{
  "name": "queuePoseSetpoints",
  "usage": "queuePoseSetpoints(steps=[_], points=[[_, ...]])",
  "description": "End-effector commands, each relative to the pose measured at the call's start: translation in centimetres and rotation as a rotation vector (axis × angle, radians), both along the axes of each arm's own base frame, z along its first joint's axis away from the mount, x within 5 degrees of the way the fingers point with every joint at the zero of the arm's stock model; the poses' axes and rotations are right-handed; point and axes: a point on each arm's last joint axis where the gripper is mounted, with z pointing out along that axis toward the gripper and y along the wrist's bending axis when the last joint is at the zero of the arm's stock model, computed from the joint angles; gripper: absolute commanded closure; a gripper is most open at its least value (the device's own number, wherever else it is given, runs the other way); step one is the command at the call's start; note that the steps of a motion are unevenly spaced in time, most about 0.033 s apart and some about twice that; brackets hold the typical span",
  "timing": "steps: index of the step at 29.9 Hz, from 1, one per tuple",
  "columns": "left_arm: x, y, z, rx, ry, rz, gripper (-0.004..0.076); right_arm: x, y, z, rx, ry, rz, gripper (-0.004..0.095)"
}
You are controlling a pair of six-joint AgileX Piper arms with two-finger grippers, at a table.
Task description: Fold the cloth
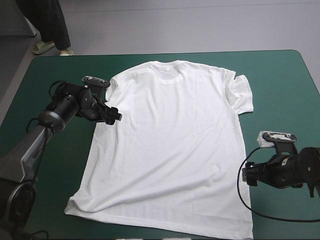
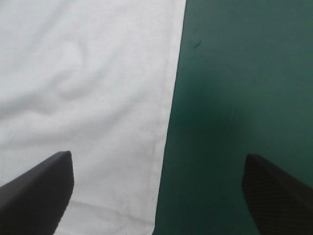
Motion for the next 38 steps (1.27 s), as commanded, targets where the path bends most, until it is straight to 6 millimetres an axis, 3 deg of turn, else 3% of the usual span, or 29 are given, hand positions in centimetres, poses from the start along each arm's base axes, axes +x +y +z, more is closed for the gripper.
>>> queuePoseSetpoints(steps=[1, 6, 11, 15, 18, 24, 25, 30, 38], points=[[2.2, 0.8, 0.8, -0.047, -0.095, 0.063, 0.0135, -0.1, 0.0, 1.0, 0.007, -0.021, 0.002, 0.0049], [4.6, 2.8, -2.4, -0.122, -0.048, 0.150, 0.0135, -0.1, 0.0, 1.1, 0.007, -0.025, 0.001, 0.0049], [5.9, 2.3, -4.6, -0.172, -0.036, 0.132, 0.0140, 0.9, 0.0, 1.3, 0.008, -0.122, -0.016, 0.0049], [6.5, 1.6, -7.0, -0.230, 0.044, 0.131, 0.0193, 3.0, -0.1, 1.8, -0.002, -0.191, -0.042, 0.0049], [6.5, 1.3, -8.2, -0.259, 0.105, 0.133, 0.0318, 5.8, -0.2, 2.8, -0.026, -0.215, -0.053, 0.0058], [6.5, 1.2, -8.4, -0.257, 0.117, 0.124, 0.0692, 12.5, 0.0, 3.2, -0.047, -0.213, -0.051, 0.0163], [6.5, 1.2, -8.4, -0.255, 0.113, 0.118, 0.0732, 13.5, 0.1, 3.0, -0.047, -0.216, -0.052, 0.0179], [6.6, 1.3, -8.3, -0.253, 0.097, 0.114, 0.0733, 18.4, 0.3, 0.5, -0.048, -0.183, -0.057, 0.0237], [6.6, 1.2, -8.3, -0.263, 0.100, 0.118, 0.0733, 23.0, 0.8, -4.7, -0.031, -0.087, -0.067, 0.0237]])
